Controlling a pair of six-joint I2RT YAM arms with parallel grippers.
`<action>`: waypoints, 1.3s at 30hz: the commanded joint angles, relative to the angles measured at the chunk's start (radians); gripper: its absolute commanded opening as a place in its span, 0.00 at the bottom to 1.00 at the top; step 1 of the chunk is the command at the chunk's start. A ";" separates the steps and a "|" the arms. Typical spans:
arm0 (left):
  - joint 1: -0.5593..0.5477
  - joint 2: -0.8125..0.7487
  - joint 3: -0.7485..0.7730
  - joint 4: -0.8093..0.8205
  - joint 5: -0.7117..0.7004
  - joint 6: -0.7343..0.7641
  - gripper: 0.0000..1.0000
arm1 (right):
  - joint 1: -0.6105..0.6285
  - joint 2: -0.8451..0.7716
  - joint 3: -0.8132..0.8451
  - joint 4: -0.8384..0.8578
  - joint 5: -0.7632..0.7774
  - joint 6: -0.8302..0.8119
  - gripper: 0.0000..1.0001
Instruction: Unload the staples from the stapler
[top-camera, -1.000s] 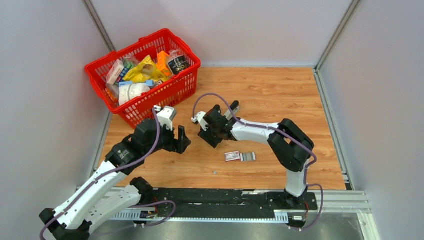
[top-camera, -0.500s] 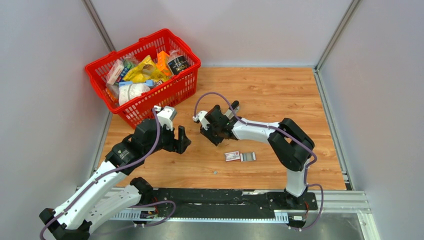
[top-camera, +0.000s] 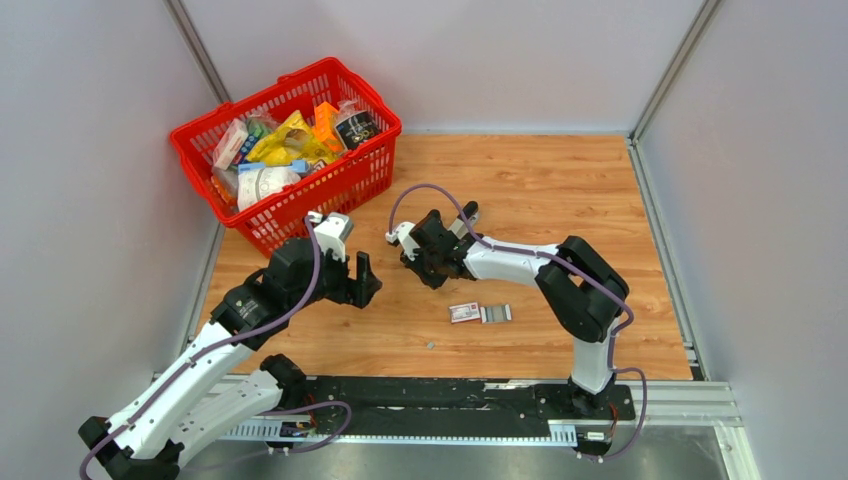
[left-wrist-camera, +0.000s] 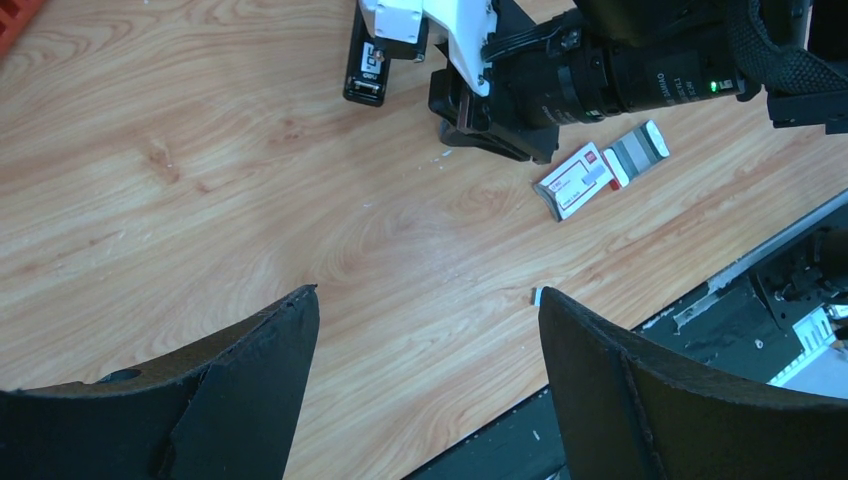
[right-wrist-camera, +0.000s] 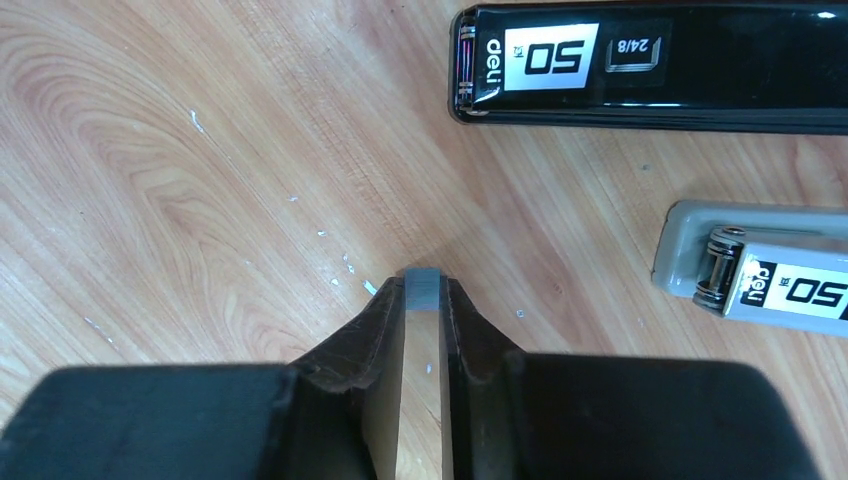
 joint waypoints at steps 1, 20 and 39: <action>0.003 -0.017 0.012 -0.005 -0.011 0.015 0.88 | -0.003 0.009 -0.012 -0.008 0.000 0.023 0.15; 0.003 -0.028 0.003 0.012 0.030 0.005 0.88 | 0.009 -0.343 -0.188 -0.134 0.190 0.227 0.10; 0.003 -0.056 -0.024 0.037 0.064 -0.008 0.88 | 0.006 -0.651 -0.442 -0.294 0.426 0.624 0.10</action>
